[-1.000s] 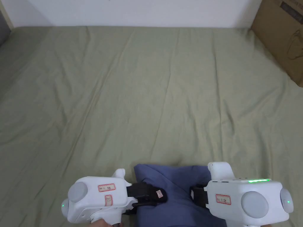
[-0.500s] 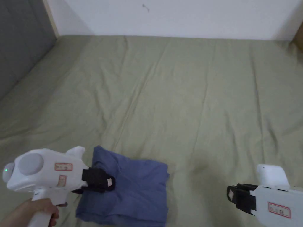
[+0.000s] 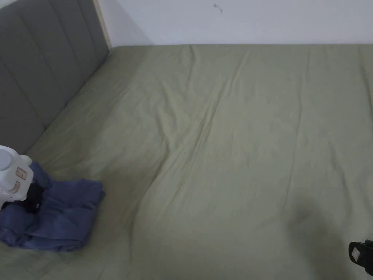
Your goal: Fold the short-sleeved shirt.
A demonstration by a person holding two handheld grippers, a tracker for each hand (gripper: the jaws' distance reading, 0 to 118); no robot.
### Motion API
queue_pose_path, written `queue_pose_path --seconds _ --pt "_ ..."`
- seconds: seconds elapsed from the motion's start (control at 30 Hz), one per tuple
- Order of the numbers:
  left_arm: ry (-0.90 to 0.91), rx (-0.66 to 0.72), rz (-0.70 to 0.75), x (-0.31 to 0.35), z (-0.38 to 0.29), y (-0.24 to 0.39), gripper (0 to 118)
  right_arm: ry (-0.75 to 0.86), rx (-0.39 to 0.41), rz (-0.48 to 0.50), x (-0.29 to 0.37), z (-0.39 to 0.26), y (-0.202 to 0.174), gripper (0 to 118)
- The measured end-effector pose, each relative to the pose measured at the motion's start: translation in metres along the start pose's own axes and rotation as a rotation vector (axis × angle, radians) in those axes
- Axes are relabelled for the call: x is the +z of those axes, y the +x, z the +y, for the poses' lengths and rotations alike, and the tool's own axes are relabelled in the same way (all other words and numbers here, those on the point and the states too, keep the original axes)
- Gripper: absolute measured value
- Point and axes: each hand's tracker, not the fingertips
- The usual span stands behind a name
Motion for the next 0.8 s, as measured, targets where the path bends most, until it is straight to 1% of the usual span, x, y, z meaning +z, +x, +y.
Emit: queue_pose_path --seconds 0.07,0.1,0.13,0.2,0.23,0.27,0.3,0.33,0.37,0.4,0.43,0.53,0.6,0.7,0.8 --pt "-0.002 0.013 0.086 -0.004 0.0 -0.004 90 -0.004 0.0 -0.009 0.0 0.0 0.001 5" --pt "0.013 0.024 0.129 -0.007 0.002 -0.006 97 -0.009 0.0 -0.015 0.0 0.0 0.001 5" --pt "0.025 0.024 0.155 -0.004 0.001 -0.006 99 -0.016 -0.002 -0.017 0.0 0.0 0.001 5" --pt "0.053 0.045 0.123 0.004 -0.001 -0.006 98 -0.02 0.008 -0.011 -0.002 -0.001 0.001 5" --pt "0.081 0.07 0.099 0.014 -0.007 -0.002 96 -0.023 0.01 -0.015 -0.003 -0.001 0.0 5" --pt "0.107 0.094 0.065 0.02 -0.009 0.0 86 -0.026 0.012 -0.012 -0.004 -0.001 -0.001 5" --pt "0.132 0.122 0.01 0.029 -0.012 0.003 81 -0.027 0.013 -0.008 -0.006 -0.001 -0.001 5" --pt "0.158 0.153 -0.05 0.039 -0.016 0.008 81 -0.027 0.015 -0.003 -0.006 -0.001 -0.002 5" --pt "0.193 0.165 -0.108 0.048 -0.018 0.01 56 -0.026 0.016 -0.001 -0.006 -0.002 -0.003 5" --pt "0.233 0.164 -0.158 0.059 -0.023 0.019 23 -0.023 0.017 0.003 -0.005 -0.002 -0.004 5" --pt "0.247 0.153 -0.18 0.066 -0.027 0.029 0 -0.021 0.022 0.011 -0.004 -0.002 -0.004 5" --pt "0.299 0.082 -0.218 0.09 -0.04 0.064 0 -0.008 0.034 0.017 0.001 -0.002 -0.005 5" --pt "0.349 0.051 -0.217 0.108 -0.053 0.088 0 0.014 0.025 0.031 0.008 -0.001 -0.002 5" --pt "0.432 0.029 -0.203 0.136 -0.074 0.123 0 0.049 0.012 0.04 0.021 0.001 0.001 5" --pt "0.498 0.021 -0.194 0.164 -0.095 0.153 0 0.106 0.03 0.043 0.037 0.003 -0.001 5"
